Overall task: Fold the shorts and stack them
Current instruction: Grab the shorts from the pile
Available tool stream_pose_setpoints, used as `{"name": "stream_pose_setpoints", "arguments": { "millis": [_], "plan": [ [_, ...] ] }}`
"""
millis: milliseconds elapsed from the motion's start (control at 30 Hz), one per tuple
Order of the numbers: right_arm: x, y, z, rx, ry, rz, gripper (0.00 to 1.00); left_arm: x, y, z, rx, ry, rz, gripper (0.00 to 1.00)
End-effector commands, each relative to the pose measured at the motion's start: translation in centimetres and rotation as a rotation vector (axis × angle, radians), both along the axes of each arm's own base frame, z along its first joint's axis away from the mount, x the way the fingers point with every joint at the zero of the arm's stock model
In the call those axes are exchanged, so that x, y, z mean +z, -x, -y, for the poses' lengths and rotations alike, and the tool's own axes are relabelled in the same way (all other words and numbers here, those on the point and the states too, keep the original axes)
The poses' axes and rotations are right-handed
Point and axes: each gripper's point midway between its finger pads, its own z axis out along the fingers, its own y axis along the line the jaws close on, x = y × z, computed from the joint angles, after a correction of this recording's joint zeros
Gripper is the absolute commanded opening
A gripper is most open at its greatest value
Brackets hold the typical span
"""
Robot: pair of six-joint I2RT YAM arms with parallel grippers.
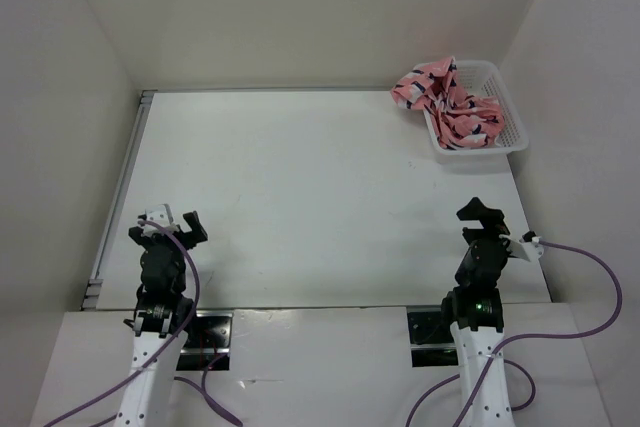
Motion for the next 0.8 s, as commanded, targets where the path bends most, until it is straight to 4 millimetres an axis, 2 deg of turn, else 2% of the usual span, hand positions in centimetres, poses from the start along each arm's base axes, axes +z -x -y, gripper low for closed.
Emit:
{"name": "stream_pose_setpoints", "arguments": {
  "millis": [0, 33, 133, 200, 233, 267, 333, 367, 400, 433, 467, 500, 533, 567, 600, 633, 667, 700, 733, 767],
  "plan": [
    [1.0, 0.3, 0.6, -0.034, 0.002, 0.034, 1.0, 0.7, -0.3, 0.2, -0.013, -0.004, 0.039, 1.0],
    [1.0, 0.3, 0.6, -0.034, 0.002, 0.034, 1.0, 0.7, -0.3, 0.6, -0.042, -0.018, 0.035, 1.0],
    [1.6, 0.0, 0.3, -0.006, 0.035, 0.043, 1.0, -0.3, -0.8, 4.8, -0.33, -0.161, -0.005, 1.0],
    [2.0, -0.4, -0.5, 0.052, 0.092, 0.031, 1.0, -0.3, -0.8, 4.7, -0.33, -0.166, -0.006, 1.0],
    [3.5, -0.5, -0.8, 0.076, 0.118, 0.062, 1.0, -0.3, -0.8, 4.9, -0.342, -0.165, -0.005, 1.0],
    [4.6, -0.5, -1.2, 0.102, 0.173, 0.062, 1.0, 0.8, -0.8, 4.8, -0.338, -0.186, 0.015, 1.0],
    [8.3, -0.7, -2.7, 0.17, 0.219, 0.156, 1.0, 2.6, -1.1, 4.4, -0.333, -0.297, 0.074, 1.0],
    [9.3, -1.0, -3.2, 0.2, 0.247, 0.169, 1.0, 5.0, -1.2, 3.3, -0.255, -0.292, 0.145, 1.0],
    [12.3, -1.0, -4.2, 0.235, 0.252, 0.222, 1.0, 6.2, -1.1, 2.9, -0.224, -0.274, 0.179, 1.0],
    [10.8, -3.1, -4.6, 0.266, 0.251, 0.092, 1.0, 7.0, -0.9, 2.9, -0.222, -0.275, 0.196, 1.0],
    [10.6, -4.3, -4.7, 0.273, 0.251, 0.004, 1.0, 6.9, -0.9, 4.1, -0.301, -0.316, 0.177, 1.0],
    [14.2, -5.3, -5.3, 0.293, 0.26, -0.044, 1.0, 7.4, -0.7, 4.6, -0.339, -0.371, 0.181, 1.0],
    [10.8, -8.6, -5.0, 0.264, 0.254, -0.274, 1.0, 7.8, -0.7, 5.0, -0.37, -0.45, 0.192, 1.0],
    [16.4, -10.5, -5.4, 0.242, 0.261, -0.249, 1.0, 8.9, -0.7, 4.3, -0.328, -0.477, 0.203, 1.0],
    [16.4, -12.0, -5.9, 0.243, 0.286, -0.33, 1.0, 9.8, -0.5, 3.8, -0.297, -0.469, 0.223, 1.0],
    [16.4, -13.5, -7.7, 0.288, 0.335, -0.385, 1.0, 10.4, -0.5, 3.6, -0.285, -0.468, 0.222, 1.0],
    [15.9, -15.6, -8.7, 0.299, 0.386, -0.429, 1.0, 12.2, -0.3, 3.6, -0.279, -0.471, 0.246, 1.0],
    [18.6, -16.6, -9.4, 0.302, 0.459, -0.394, 1.0, 13.1, -0.2, 3.5, -0.274, -0.485, 0.245, 1.0],
    [20.7, -17.7, -10.8, 0.313, 0.5, -0.326, 1.0, 12.4, -0.8, 3.7, -0.304, -0.486, 0.178, 1.0],
    [20.3, -19.1, -10.4, 0.268, 0.538, -0.368, 1.0, 15.0, -0.6, 3.9, -0.309, -0.498, 0.196, 1.0]
  ]
}}
